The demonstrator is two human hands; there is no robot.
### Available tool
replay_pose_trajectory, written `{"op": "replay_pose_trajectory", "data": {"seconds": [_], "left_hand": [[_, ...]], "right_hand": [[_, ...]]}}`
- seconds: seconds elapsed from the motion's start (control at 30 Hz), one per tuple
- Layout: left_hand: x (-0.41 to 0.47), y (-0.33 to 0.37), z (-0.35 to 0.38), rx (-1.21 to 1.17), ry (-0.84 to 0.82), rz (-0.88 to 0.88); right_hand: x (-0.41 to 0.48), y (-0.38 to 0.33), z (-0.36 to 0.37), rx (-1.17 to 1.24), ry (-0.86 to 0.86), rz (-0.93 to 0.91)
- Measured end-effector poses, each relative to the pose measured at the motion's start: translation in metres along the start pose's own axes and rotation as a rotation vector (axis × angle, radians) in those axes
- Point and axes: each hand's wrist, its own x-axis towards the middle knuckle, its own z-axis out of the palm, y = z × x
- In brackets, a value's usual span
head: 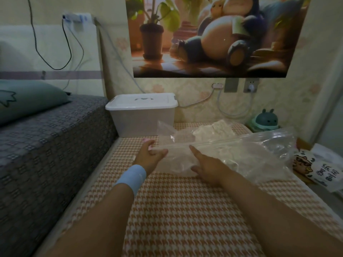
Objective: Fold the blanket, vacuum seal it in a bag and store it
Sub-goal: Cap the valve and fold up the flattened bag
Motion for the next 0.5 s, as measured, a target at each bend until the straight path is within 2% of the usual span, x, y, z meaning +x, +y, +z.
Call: {"op": "replay_pose_trajectory", "data": {"seconds": [0.1, 0.2, 0.27, 0.37, 0.43, 0.5], "left_hand": [[0.005, -0.001, 0.002, 0.068, -0.021, -0.018], [0.02, 0.004, -0.003, 0.167, 0.123, -0.092], [0.025, 0.0, -0.01, 0.406, 0.187, -0.154], [0.022, -0.012, -0.018, 0.856, 0.075, -0.257], [0.02, -0.009, -0.015, 1.049, 0.126, -0.175], [0.02, 0.001, 0.0, 1.077, 0.235, 0.13]], "right_hand": [[0.0, 0.004, -0.001, -0.021, -0.001, -0.011], [0.001, 0.011, 0.0, -0.098, -0.08, 0.023], [-0.002, 0.018, -0.001, -0.175, -0.149, 0.044], [-0.004, 0.023, -0.005, -0.145, -0.176, 0.025], [-0.005, 0.025, -0.007, -0.053, -0.065, 0.038], [-0.004, 0.031, -0.005, -0.126, 0.094, 0.073]]}}
